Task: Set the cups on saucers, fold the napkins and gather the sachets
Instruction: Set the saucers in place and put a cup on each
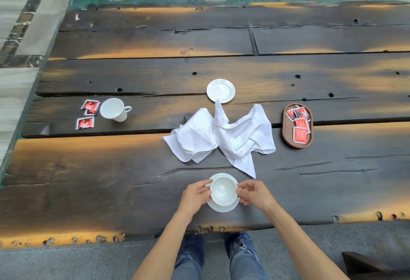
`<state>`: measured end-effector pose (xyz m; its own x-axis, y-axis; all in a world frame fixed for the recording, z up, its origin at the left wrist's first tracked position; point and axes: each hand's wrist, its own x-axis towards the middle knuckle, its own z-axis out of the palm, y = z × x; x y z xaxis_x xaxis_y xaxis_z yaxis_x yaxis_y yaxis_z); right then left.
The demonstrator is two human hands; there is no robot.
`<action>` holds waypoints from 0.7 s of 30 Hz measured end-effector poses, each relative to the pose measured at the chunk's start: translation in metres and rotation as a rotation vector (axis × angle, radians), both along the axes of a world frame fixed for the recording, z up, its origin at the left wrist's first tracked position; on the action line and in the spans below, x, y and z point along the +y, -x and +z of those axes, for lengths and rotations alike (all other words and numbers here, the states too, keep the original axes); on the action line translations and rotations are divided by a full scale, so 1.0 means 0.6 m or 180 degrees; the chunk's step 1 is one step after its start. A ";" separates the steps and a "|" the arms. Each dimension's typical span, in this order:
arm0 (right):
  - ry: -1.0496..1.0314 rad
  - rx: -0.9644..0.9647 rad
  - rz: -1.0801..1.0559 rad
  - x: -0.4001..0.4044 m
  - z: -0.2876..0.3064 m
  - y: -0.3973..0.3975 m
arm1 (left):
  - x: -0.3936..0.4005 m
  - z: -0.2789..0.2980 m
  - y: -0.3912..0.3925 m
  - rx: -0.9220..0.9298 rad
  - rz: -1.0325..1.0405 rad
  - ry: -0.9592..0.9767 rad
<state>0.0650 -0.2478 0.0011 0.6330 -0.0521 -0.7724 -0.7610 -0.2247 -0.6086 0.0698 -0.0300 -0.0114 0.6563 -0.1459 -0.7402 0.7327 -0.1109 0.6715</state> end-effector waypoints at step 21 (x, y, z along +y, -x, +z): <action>-0.0225 -0.0727 0.0525 0.031 0.072 -0.195 | 0.076 0.052 -0.089 -0.0613 0.1263 -0.0520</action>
<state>0.1822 -0.2292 0.0445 0.7864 0.1149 -0.6069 -0.5592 -0.2850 -0.7785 0.1235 0.0155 0.0196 0.7655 0.2523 -0.5918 0.6036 0.0369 0.7965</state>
